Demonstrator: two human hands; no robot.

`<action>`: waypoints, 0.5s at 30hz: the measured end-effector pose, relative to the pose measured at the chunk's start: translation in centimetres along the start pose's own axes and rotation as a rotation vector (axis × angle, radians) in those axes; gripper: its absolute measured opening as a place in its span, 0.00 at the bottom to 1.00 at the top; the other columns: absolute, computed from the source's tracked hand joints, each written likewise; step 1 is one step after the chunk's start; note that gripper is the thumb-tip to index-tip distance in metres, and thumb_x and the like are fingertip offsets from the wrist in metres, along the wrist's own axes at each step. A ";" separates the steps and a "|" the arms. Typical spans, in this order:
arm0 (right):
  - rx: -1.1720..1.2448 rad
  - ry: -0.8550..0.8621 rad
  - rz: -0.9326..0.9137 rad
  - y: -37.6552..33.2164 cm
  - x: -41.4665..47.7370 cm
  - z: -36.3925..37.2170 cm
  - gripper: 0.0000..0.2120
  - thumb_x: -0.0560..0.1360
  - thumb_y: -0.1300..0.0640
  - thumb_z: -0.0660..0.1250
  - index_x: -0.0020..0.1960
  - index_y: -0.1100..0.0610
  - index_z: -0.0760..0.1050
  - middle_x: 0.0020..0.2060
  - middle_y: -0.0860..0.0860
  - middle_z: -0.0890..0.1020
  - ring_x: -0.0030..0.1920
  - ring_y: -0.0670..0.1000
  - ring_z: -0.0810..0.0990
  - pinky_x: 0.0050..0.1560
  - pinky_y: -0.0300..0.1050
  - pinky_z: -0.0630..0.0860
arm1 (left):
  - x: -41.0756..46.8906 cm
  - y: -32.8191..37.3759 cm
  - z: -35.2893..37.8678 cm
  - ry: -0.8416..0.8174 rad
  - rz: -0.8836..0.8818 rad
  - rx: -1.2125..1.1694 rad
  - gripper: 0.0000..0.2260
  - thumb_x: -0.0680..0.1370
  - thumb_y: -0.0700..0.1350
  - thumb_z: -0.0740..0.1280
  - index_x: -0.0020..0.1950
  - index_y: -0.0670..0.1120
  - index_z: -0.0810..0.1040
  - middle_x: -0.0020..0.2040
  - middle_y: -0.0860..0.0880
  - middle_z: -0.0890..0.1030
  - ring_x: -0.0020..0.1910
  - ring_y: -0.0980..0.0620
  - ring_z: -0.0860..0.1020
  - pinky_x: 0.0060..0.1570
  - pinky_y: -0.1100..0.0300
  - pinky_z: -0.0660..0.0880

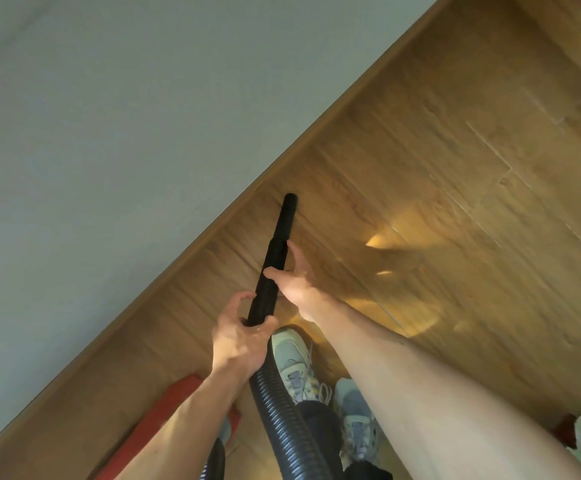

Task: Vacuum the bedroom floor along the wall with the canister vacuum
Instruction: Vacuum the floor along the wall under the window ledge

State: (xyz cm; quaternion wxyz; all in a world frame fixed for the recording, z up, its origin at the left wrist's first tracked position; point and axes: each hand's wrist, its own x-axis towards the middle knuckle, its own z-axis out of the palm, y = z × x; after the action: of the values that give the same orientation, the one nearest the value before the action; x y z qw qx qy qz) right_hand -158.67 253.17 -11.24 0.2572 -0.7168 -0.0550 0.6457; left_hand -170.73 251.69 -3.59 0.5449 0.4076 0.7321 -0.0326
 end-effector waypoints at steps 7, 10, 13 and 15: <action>0.028 -0.070 0.072 2.6 -2.2 -2.3 0.34 0.80 0.57 0.67 0.78 0.40 0.55 0.61 0.52 0.76 0.47 0.48 0.80 0.40 0.43 0.80 | -2.0 -0.2 3.2 -0.025 -0.039 -0.060 0.20 0.73 0.46 0.72 0.63 0.57 0.73 0.39 0.51 0.83 0.37 0.52 0.82 0.38 0.59 0.80; -0.069 -0.049 0.038 3.5 -2.8 -2.9 0.34 0.79 0.56 0.67 0.79 0.41 0.56 0.67 0.53 0.74 0.57 0.52 0.79 0.50 0.47 0.81 | -3.2 -0.9 4.2 -0.076 -0.090 -0.122 0.22 0.72 0.46 0.73 0.63 0.58 0.71 0.42 0.50 0.83 0.41 0.48 0.83 0.44 0.54 0.82; -0.157 -0.011 0.010 4.2 -3.2 -2.5 0.33 0.79 0.55 0.68 0.79 0.42 0.57 0.70 0.52 0.73 0.61 0.54 0.78 0.60 0.51 0.78 | -4.3 -1.8 4.3 -0.124 -0.126 -0.220 0.26 0.71 0.46 0.75 0.65 0.58 0.70 0.45 0.46 0.83 0.43 0.47 0.84 0.47 0.52 0.83; -0.187 -0.005 -0.029 4.4 -3.4 -2.0 0.33 0.78 0.55 0.69 0.79 0.42 0.58 0.70 0.53 0.73 0.58 0.53 0.77 0.56 0.47 0.77 | -4.5 -2.2 3.9 -0.140 -0.136 -0.259 0.28 0.71 0.44 0.76 0.67 0.57 0.70 0.46 0.46 0.83 0.42 0.48 0.83 0.44 0.54 0.83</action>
State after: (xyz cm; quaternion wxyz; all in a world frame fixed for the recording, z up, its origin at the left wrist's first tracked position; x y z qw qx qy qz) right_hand -158.45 247.41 -10.02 0.1984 -0.7353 -0.1262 0.6357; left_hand -168.81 245.76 -2.29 0.6390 0.2804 0.7163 -0.0031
